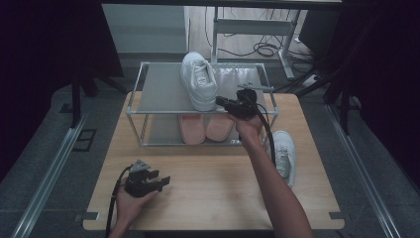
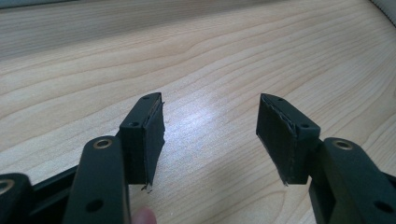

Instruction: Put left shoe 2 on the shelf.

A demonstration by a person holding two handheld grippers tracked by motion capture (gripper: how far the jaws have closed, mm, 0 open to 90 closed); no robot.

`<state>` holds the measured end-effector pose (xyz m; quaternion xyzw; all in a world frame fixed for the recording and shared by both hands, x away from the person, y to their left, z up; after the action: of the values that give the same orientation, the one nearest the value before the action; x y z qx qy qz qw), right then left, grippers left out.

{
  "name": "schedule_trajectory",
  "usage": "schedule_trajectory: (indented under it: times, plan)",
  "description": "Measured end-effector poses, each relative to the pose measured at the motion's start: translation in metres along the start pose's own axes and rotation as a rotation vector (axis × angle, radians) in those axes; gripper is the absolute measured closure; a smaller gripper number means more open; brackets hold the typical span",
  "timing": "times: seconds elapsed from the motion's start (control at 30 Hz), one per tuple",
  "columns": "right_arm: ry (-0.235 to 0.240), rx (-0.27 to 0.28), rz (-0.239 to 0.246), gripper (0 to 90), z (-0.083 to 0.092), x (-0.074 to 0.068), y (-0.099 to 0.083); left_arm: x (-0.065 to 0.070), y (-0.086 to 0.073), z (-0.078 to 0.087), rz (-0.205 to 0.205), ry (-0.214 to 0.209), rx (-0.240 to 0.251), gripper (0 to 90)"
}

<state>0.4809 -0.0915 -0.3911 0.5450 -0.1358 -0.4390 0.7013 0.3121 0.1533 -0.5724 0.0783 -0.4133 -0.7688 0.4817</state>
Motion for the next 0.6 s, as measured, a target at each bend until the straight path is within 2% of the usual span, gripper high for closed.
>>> schedule_trajectory:
  times: [0.27, 0.6]
  plan:
    - [0.005, 0.004, -0.006, 90.0, 0.0, -0.003, 0.001, 0.001, 0.0, -0.001, 0.001, -0.003, -0.002, 42.2]
    - [0.048, -0.003, 0.006, 90.0, -0.009, -0.02, -0.001, 0.002, -0.001, -0.001, 0.011, -0.004, -0.002, 42.1]
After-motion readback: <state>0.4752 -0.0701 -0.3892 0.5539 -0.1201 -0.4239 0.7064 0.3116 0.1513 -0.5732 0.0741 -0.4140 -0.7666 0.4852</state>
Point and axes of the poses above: each handheld gripper's, and its own axes: z roughly backward along the jaws, y roughly out of its top, x roughly to its right, the point moved 7 cm from there along -z, roughly forward along the jaws, and after that the axes turned 2 degrees about -y, right-handed, at the moved point
